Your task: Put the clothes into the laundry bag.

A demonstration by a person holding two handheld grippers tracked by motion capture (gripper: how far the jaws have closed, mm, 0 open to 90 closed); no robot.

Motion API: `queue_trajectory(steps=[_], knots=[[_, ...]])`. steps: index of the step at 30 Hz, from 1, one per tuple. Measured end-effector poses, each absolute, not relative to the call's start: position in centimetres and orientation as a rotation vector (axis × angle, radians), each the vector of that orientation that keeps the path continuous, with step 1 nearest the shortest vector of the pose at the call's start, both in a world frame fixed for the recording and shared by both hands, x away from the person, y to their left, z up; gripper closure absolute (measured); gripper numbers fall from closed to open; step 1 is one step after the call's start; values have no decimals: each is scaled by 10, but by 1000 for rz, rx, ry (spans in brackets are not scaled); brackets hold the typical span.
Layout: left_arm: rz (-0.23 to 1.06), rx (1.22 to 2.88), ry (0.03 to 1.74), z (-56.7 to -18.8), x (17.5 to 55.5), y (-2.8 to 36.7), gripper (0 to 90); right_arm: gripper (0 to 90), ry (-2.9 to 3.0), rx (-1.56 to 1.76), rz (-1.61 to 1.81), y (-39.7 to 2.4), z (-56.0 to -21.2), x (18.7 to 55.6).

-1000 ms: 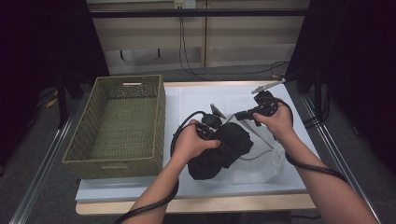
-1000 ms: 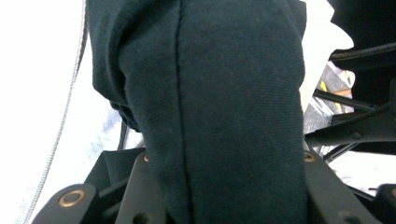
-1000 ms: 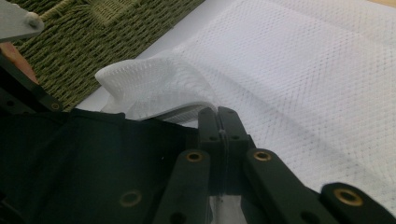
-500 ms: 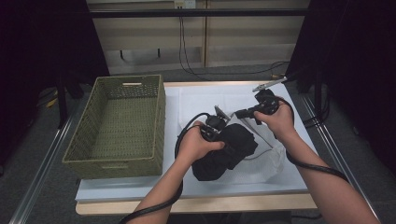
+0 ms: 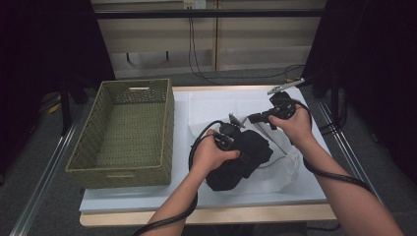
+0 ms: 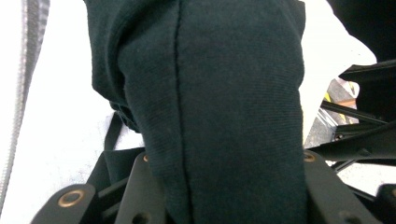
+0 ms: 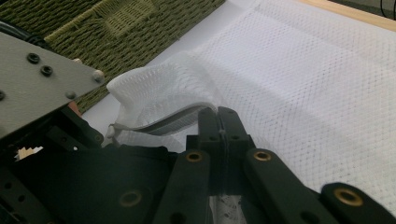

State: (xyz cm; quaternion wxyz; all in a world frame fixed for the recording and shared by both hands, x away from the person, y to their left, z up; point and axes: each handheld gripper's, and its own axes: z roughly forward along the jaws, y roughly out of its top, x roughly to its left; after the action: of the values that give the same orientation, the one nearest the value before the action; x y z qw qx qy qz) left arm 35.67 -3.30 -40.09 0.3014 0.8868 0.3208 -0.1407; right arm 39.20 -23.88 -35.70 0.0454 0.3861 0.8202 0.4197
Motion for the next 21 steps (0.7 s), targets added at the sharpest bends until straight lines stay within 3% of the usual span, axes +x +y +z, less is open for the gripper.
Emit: queue_trajectory(steps=[12, 21], knots=[[-305, 2304, 969, -407, 361, -31, 645, 900, 2510, 1188, 1300, -242, -358, 391], [-323, 2317, 957, -411, 362, -34, 645, 900, 2499, 1193, 1319, -242, -355, 390]])
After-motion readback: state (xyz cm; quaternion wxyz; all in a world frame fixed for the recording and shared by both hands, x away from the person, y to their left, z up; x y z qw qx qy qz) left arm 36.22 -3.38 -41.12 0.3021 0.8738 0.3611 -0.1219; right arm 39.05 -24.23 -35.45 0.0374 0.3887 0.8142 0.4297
